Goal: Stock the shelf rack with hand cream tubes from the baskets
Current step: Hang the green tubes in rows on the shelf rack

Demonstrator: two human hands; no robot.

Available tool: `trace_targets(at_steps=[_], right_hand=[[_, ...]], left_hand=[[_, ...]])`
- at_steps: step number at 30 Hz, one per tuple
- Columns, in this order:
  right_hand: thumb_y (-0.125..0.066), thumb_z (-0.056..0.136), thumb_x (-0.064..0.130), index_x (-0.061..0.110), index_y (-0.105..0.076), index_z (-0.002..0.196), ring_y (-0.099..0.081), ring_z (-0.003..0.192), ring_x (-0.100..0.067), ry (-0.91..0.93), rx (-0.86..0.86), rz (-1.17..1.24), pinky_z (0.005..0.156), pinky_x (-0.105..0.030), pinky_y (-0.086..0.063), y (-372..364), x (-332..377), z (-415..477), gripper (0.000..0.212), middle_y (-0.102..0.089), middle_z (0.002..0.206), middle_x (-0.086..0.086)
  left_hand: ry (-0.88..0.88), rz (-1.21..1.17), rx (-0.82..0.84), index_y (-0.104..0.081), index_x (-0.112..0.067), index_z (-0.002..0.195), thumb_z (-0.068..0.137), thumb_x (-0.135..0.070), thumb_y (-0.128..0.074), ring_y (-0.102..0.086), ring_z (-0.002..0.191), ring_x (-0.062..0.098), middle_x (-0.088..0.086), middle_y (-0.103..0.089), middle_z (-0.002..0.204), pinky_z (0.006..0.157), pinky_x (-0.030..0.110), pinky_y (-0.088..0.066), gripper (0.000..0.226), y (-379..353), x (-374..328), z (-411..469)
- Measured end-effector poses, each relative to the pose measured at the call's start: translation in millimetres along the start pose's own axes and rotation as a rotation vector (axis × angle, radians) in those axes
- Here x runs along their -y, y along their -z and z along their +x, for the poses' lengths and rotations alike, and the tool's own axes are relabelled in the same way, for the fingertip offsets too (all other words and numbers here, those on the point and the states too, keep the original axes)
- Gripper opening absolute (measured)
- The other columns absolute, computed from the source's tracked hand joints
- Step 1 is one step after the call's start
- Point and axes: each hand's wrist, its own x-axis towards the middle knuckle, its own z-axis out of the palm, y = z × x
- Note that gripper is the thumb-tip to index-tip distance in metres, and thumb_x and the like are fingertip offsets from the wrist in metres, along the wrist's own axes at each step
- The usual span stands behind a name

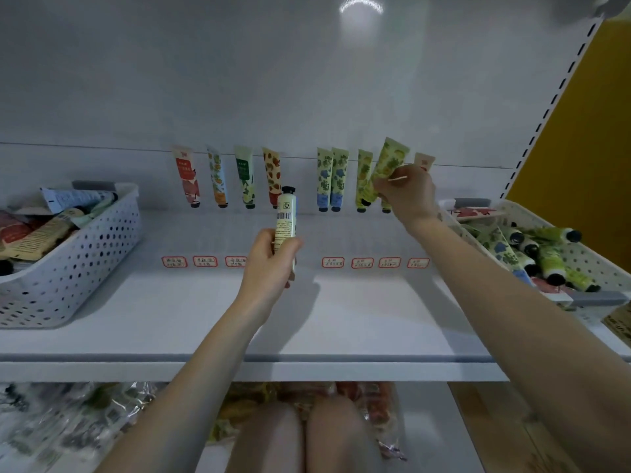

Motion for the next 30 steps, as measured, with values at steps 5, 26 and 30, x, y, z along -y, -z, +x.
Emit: trace_targets(at_steps=[5, 26, 30], right_hand=[[-0.063, 0.085, 0.018, 0.004, -0.062, 0.09, -0.053, 0.067, -0.014, 0.018, -0.012, -0.011, 0.042, -0.007, -0.033, -32, -1, 13, 0.015, -0.06, 0.078, -0.007], [-0.056, 0.09, 0.013, -0.003, -0.058, 0.096, -0.053, 0.069, -0.023, 0.039, -0.006, -0.232, 0.06, -0.031, -0.041, -61, -10, 27, 0.017, -0.065, 0.087, -0.019], [-0.054, 0.091, 0.011, -0.004, -0.059, 0.092, -0.05, 0.068, -0.023, 0.05, 0.013, -0.248, 0.058, -0.028, -0.037, -65, -17, 22, 0.015, -0.062, 0.08, -0.016]], left_hand=[[-0.011, -0.004, -0.029, -0.046, -0.018, 0.085, 0.092, -0.016, -0.05, -0.041, 0.055, 0.012, 0.002, -0.044, 0.067, 0.049, 0.024, -0.035, 0.009, 1, 8, 11], [-0.002, -0.012, -0.017, -0.047, -0.021, 0.084, 0.092, -0.017, -0.052, -0.043, 0.056, 0.009, 0.001, -0.046, 0.068, 0.046, 0.018, -0.039, 0.01, 2, 15, 18], [-0.004, -0.019, -0.016, -0.047, -0.022, 0.084, 0.093, -0.017, -0.052, -0.043, 0.055, 0.009, 0.001, -0.046, 0.067, 0.043, 0.015, -0.038, 0.011, 2, 14, 18]])
